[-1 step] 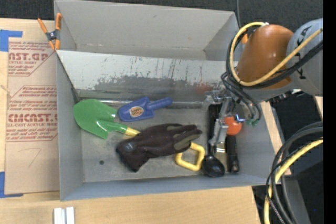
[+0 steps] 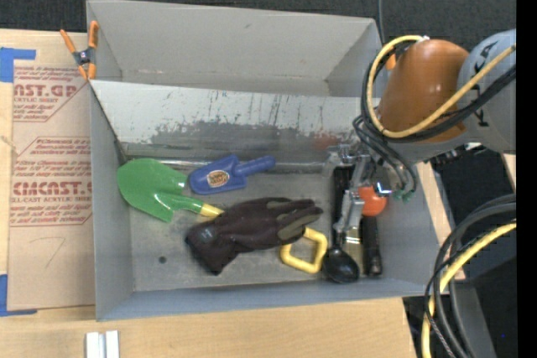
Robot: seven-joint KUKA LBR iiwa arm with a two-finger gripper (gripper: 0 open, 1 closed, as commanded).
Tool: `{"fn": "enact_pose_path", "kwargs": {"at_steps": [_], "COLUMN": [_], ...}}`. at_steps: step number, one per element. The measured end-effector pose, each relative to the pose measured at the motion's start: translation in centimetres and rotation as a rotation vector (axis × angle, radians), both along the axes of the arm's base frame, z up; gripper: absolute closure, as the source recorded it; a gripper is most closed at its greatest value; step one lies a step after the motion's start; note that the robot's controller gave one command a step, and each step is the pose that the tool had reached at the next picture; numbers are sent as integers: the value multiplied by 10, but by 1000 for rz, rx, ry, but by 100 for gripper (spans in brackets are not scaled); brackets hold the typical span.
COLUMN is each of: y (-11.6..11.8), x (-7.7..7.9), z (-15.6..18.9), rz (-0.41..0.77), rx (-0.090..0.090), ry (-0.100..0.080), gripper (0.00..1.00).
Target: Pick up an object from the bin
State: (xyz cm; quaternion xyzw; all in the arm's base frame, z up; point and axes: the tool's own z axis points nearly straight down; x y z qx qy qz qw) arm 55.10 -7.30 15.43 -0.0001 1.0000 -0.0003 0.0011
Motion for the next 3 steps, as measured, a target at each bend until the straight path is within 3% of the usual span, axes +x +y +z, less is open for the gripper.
{"fn": "enact_pose_path", "kwargs": {"at_steps": [1,2,3], "y": [70,61,97], "x": [-7,17,6], "z": [-45,-66,-83], "rz": [35,-29,-7], "rx": [2,-2,1], "ry": [2,-9,-5], "gripper": [0,0,100]}}
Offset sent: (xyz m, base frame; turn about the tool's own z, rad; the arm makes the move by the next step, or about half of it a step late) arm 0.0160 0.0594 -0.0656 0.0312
